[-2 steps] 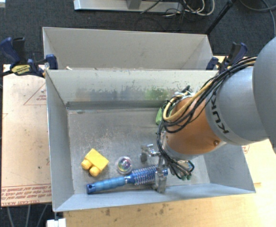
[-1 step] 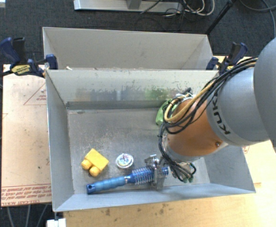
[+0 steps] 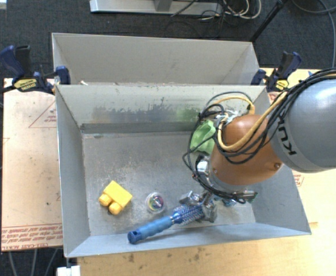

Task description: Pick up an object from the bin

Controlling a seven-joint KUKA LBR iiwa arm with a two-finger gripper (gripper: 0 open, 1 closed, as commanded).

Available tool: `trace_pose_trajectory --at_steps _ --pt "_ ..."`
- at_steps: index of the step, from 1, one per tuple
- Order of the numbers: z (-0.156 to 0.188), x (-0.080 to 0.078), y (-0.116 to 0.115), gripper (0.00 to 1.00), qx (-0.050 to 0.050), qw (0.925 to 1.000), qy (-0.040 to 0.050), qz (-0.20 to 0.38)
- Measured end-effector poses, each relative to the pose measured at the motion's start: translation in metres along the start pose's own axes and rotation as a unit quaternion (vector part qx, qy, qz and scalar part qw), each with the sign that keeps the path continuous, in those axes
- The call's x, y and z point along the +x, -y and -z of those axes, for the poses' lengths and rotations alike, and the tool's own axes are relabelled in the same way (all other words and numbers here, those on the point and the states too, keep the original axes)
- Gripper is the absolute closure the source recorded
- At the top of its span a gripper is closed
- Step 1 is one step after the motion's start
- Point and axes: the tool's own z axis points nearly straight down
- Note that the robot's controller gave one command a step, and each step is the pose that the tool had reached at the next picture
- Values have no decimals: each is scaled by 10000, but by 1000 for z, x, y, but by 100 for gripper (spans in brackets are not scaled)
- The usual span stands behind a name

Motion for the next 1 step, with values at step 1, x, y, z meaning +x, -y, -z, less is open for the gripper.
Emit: trace_pose_trajectory --at_steps 1 --pt "128 32 35 100 -3 9996 -39 -270"
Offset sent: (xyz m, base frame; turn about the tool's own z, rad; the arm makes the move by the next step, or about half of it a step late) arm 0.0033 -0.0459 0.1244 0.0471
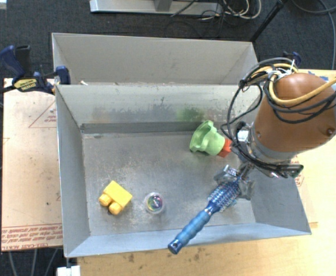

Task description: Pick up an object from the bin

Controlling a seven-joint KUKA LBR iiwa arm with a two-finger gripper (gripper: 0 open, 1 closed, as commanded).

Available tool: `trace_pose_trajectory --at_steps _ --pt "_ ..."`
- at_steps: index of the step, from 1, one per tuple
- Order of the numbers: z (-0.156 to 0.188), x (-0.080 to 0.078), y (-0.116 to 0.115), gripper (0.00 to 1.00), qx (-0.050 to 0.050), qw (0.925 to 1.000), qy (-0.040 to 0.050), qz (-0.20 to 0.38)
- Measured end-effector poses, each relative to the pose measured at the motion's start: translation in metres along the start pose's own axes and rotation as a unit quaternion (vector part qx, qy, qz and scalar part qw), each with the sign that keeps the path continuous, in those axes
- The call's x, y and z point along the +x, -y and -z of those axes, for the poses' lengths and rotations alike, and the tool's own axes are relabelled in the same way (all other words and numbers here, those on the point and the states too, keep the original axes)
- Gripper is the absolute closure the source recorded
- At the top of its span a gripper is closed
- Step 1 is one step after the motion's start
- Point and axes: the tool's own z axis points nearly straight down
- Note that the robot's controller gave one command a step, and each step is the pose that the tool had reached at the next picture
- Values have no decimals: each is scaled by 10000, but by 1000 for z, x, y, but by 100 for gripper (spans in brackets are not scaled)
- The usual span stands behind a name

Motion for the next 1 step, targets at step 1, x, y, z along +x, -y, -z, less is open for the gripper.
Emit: trace_pose_trajectory --at_steps 1 --pt "158 -27 -13 100 2 10000 15 64"
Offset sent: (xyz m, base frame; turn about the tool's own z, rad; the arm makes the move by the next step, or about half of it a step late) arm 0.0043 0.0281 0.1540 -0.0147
